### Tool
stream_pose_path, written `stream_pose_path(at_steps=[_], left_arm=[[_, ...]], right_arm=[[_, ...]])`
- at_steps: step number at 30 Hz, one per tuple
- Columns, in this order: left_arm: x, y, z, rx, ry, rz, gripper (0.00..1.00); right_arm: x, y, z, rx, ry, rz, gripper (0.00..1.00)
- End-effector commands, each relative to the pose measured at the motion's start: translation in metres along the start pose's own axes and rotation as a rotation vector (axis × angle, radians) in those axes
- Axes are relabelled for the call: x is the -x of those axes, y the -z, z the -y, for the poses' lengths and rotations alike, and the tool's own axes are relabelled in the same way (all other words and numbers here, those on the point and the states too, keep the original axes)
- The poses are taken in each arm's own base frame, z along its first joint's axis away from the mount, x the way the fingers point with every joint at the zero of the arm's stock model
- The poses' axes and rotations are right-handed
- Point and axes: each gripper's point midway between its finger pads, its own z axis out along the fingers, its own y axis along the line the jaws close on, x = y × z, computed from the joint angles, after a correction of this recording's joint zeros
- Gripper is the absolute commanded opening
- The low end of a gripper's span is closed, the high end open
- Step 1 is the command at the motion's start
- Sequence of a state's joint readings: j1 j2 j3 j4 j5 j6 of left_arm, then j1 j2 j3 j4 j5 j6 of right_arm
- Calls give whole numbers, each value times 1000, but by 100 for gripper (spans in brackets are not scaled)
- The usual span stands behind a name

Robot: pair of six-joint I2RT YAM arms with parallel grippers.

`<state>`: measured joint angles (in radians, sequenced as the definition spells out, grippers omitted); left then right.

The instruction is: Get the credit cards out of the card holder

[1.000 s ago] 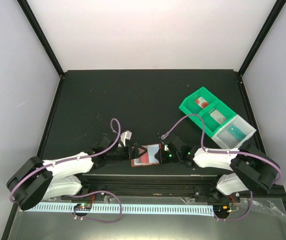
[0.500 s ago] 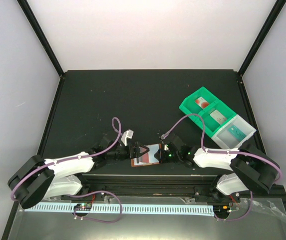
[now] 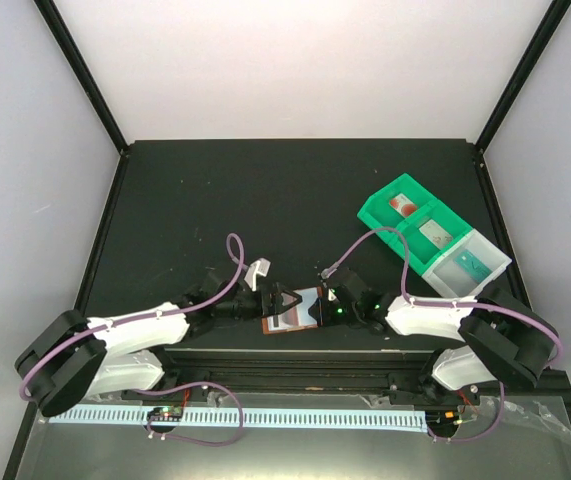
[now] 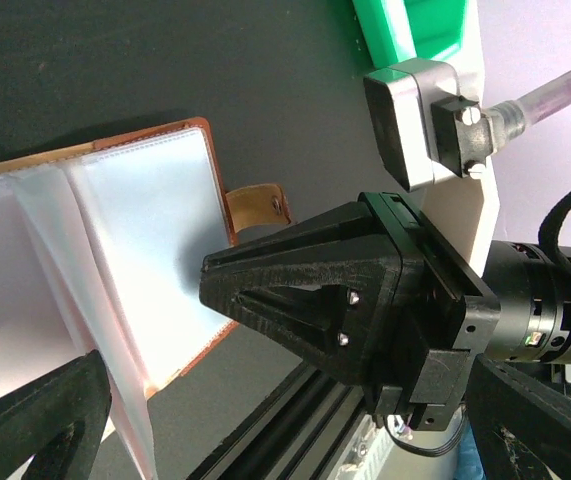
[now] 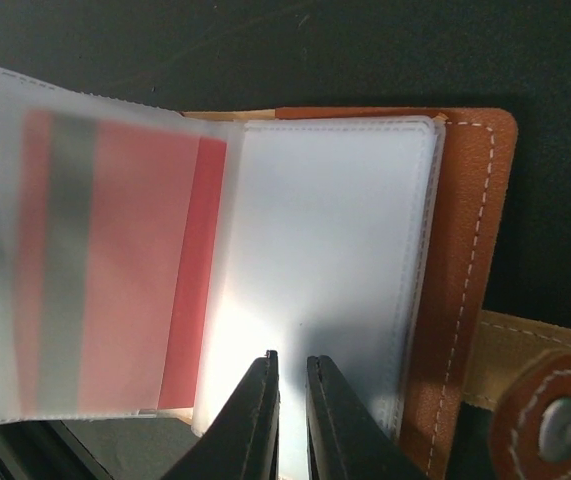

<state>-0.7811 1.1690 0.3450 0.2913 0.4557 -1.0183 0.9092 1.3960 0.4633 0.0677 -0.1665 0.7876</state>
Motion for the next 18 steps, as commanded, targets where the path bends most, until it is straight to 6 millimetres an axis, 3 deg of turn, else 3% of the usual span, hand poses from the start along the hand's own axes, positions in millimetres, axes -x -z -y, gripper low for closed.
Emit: stream_pose_path(at_steps=[1, 18], left_arm=[[5, 1, 14, -18, 3, 13, 99], [-1, -10, 41, -98, -26, -16, 99]], right_arm=[[0, -2, 1, -5, 13, 10, 12], [2, 2, 0, 11, 2, 36, 11]])
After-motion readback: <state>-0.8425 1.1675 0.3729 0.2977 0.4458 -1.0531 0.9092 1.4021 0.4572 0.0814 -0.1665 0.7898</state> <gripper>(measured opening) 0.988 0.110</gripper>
